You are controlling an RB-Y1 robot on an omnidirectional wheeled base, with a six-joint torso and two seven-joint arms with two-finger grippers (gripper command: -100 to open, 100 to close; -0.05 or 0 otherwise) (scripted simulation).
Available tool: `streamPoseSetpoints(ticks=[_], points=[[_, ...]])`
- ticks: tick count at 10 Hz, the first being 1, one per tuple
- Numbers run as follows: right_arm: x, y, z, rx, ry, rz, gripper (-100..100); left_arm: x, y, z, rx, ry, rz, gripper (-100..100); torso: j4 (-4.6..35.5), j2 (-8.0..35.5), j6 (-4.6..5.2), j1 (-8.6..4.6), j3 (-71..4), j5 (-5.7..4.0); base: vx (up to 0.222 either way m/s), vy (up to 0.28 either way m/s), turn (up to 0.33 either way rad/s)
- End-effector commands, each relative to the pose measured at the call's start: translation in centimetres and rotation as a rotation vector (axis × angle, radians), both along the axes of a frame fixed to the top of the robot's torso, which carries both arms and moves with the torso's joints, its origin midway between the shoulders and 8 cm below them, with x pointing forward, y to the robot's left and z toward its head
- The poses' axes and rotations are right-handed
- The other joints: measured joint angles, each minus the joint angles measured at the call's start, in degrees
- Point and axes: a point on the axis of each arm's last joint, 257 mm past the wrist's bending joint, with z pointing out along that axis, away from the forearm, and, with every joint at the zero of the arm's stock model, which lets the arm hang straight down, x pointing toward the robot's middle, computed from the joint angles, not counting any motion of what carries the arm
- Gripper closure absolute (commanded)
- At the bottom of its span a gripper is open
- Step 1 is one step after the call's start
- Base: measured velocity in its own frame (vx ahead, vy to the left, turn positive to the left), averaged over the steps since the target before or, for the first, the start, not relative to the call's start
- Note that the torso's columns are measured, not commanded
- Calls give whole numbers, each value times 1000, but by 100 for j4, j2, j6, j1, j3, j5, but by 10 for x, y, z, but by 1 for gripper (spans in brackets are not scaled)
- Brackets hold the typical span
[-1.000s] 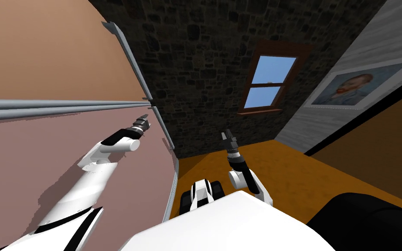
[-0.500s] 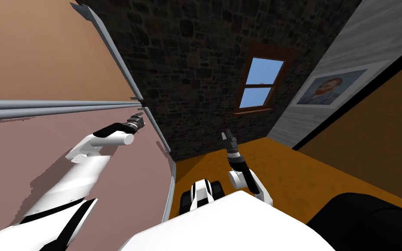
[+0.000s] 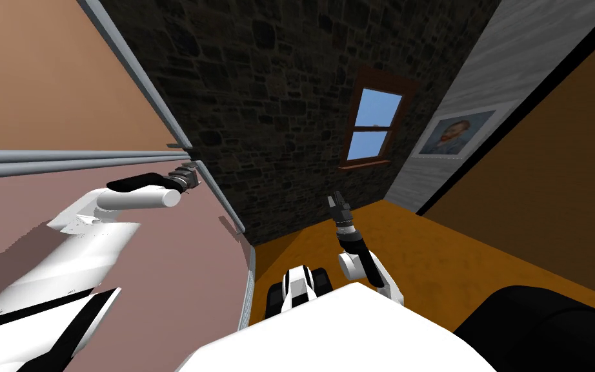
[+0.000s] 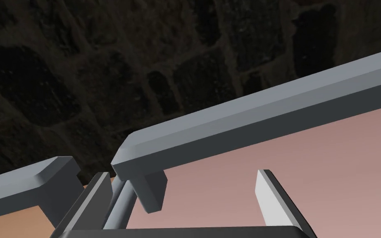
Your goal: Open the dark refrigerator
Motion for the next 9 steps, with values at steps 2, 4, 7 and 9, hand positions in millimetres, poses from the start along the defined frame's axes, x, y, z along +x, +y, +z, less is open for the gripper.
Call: streamPoseSetpoints(ticks=[2, 4, 7, 9], points=[[0, 0, 0, 0, 0, 0, 0, -13, 49, 23, -32, 38, 99, -100, -9, -19, 0, 8, -11, 6, 45, 5, -142], [0, 0, 0, 0, 0, 0, 0, -21, 68, 33, -48, 49, 136, -100, -10, -17, -1, 3, -8, 7, 41, 5, -105], [0, 0, 0, 0, 0, 0, 0, -24, 71, 41, -46, 50, 145, -100, -9, -8, -1, 4, -1, 11, 43, 6, -33], [0, 0, 0, 0, 0, 0, 0, -21, 70, 32, -49, 63, 144, 100, -12, -38, 17, 16, -32, 0, 21, -4, 21]])
